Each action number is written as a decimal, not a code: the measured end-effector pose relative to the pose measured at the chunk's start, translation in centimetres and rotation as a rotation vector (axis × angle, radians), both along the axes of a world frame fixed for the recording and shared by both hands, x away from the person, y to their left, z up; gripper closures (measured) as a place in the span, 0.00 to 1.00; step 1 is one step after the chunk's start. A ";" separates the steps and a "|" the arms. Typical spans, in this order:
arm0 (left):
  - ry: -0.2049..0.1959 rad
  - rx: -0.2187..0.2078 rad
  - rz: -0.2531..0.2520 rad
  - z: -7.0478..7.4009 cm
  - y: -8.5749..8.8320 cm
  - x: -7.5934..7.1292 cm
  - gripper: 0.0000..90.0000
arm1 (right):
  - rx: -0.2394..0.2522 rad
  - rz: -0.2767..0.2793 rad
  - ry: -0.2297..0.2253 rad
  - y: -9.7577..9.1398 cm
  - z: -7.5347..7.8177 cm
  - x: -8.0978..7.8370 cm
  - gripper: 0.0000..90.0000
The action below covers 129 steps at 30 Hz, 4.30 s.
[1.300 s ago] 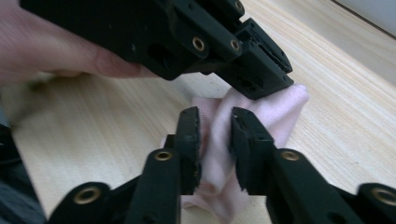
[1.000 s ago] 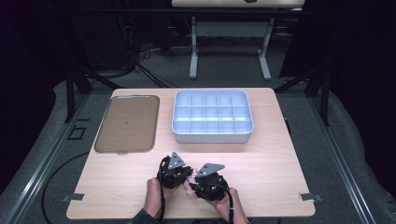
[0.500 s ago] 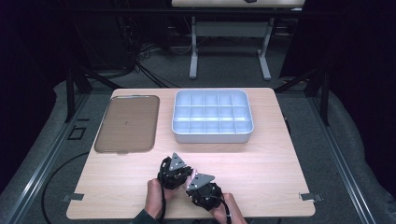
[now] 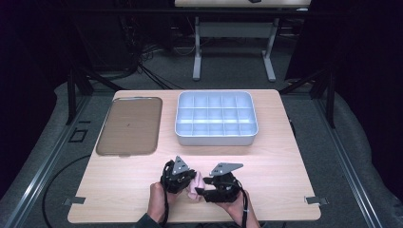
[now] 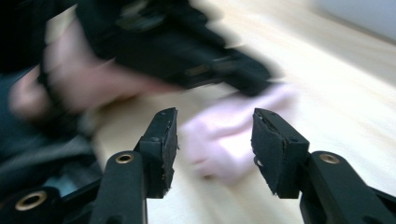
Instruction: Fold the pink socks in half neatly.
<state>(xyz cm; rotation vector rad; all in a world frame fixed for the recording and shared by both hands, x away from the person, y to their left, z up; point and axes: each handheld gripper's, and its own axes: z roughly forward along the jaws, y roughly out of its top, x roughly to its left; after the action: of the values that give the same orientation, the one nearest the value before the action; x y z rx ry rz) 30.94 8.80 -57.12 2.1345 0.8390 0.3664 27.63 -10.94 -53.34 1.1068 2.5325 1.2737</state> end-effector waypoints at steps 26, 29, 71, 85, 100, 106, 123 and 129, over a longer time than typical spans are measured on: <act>-0.010 -0.026 0.010 -0.4 0.3 -0.2 0.95 | -0.092 -0.136 0.170 2.8 -2.3 2.2 0.52; -0.011 -0.027 0.008 -0.4 0.3 -0.2 0.95 | -0.106 -0.135 0.176 3.1 -2.7 2.2 0.51; 0.061 -0.159 0.130 0.9 5.3 1.0 0.22 | -0.042 -0.039 0.243 1.9 -3.5 3.6 0.82; 0.112 -0.056 0.208 -1.4 8.1 -1.0 0.12 | -0.015 -0.035 0.230 1.8 -3.7 3.5 0.82; 0.046 0.031 0.207 -2.0 7.3 -1.5 0.07 | 0.001 -0.039 0.207 1.1 -3.5 3.2 0.81; 0.039 0.057 0.202 -2.1 7.0 -1.5 0.04 | 0.017 -0.057 0.176 0.6 -2.9 2.8 0.81; 0.035 0.067 0.207 -2.1 6.9 -1.5 0.03 | -0.006 -0.124 0.077 -1.7 -1.0 2.3 0.81; 0.035 0.066 0.208 -2.1 6.8 -1.5 0.03 | -0.028 -0.150 0.046 -2.6 -0.2 2.0 0.81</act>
<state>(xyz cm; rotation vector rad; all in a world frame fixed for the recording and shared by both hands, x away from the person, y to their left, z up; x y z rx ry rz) 29.46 15.63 -59.20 2.1244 1.0871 0.4710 29.62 -13.54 -53.55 1.3063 2.4373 1.1848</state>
